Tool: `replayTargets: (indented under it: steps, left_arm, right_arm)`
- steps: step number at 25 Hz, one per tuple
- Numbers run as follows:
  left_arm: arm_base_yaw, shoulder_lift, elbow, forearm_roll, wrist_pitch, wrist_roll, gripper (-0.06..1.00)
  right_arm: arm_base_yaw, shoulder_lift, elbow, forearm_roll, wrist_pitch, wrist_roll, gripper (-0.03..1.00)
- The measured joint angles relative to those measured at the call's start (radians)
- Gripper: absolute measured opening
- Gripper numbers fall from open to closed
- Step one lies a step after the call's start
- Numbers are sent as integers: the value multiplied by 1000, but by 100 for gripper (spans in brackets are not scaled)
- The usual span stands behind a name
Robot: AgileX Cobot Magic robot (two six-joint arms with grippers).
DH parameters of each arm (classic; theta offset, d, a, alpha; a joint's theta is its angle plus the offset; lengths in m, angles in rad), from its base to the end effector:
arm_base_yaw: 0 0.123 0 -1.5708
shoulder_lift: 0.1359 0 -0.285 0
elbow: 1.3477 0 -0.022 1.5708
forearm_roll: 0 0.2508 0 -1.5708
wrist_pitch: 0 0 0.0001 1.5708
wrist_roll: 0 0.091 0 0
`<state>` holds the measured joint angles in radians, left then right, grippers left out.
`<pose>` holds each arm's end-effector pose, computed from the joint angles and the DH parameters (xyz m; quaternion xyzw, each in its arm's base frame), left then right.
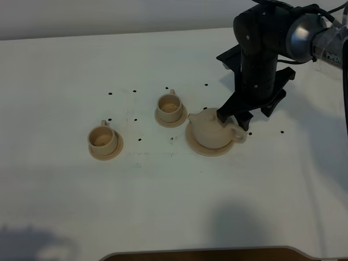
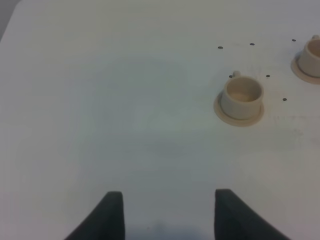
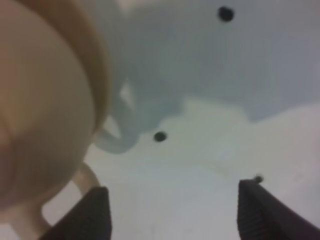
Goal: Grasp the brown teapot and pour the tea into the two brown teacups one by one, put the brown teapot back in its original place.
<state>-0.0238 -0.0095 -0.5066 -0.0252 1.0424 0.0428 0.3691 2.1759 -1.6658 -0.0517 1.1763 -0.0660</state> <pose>-0.0064 -0.0018 0.2806 0.0286 0.8436 -0.0075 0.5362 0.4003 0.1502 0.1595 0.2258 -0.9738 0.0256 0.0105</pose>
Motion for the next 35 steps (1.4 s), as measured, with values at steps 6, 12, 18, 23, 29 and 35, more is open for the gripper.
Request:
replayTargets:
  steps: [6,12,18,23,29,35]
  left_arm:
    - [0,0,0,0,0,0,45]
    - [0,0,0,0,0,0,45]
    - [0,0,0,0,0,0,45]
    - [0,0,0,0,0,0,45]
    - [0,0,0,0,0,0,45]
    - [0,0,0,0,0,0,45]
  right_arm:
    - [5,1,0,52,36,18,56]
    - [18,1,1,70,51,54,56]
    - [18,1,0,123,64,66,56]
    - [21,1,0,122,66,66,56]
    - [24,1,0,-33,49,78,56]
    - [24,-22,1,-34,43,57,56]
